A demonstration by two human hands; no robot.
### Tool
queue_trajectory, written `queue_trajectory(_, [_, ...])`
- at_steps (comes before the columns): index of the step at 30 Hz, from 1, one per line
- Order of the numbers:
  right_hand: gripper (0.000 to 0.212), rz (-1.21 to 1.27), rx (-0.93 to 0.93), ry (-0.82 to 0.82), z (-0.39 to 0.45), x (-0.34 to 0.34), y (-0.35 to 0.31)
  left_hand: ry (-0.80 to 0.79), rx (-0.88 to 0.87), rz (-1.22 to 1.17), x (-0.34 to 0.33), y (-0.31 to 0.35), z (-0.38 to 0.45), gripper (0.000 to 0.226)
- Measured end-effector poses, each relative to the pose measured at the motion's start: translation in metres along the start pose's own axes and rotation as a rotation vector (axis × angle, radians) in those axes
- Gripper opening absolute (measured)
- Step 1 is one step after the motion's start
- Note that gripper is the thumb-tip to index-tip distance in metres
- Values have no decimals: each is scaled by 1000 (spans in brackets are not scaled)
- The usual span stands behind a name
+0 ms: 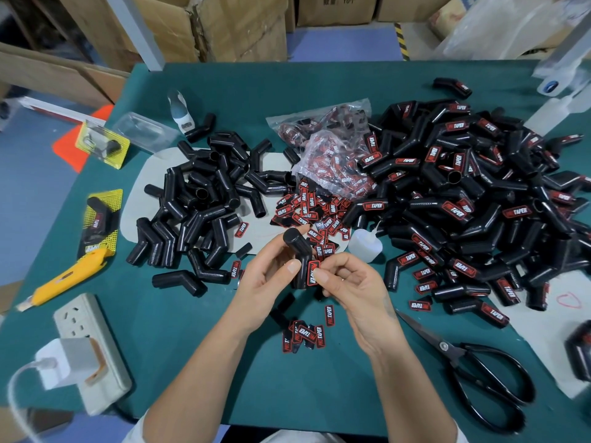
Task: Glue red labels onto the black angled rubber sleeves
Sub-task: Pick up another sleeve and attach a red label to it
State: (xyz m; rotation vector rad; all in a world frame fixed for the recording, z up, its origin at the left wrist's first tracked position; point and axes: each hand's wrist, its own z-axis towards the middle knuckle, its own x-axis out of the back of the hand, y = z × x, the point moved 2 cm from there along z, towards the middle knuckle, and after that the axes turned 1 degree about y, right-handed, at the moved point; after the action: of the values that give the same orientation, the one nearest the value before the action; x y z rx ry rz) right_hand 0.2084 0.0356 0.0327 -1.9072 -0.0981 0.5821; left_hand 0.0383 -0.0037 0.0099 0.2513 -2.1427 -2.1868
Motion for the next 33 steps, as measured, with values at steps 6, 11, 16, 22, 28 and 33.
queue_trajectory(6, [16, 19, 32, -1, 1, 0, 1, 11, -1, -18, 0, 0, -1, 49])
queue_trajectory(11, [15, -25, 61, -1, 1, 0, 1, 0, -9, -11, -3, 3, 0, 47])
queue_trajectory(16, [14, -30, 80, 12, 1, 2, 1, 8, -7, -8, -2, 3, -1, 48])
queue_trajectory(22, [11, -43, 98, -10, 0, 0, 0, 17, 6, 1, -1, 1, 0, 48])
queue_trajectory(28, [11, -25, 124, 6, -1, 1, -1, 18, 8, -8, -2, 2, -1, 49])
queue_trajectory(33, [10, -31, 130, -6, -1, -2, -1, 24, 10, -6, -3, 4, 0, 48])
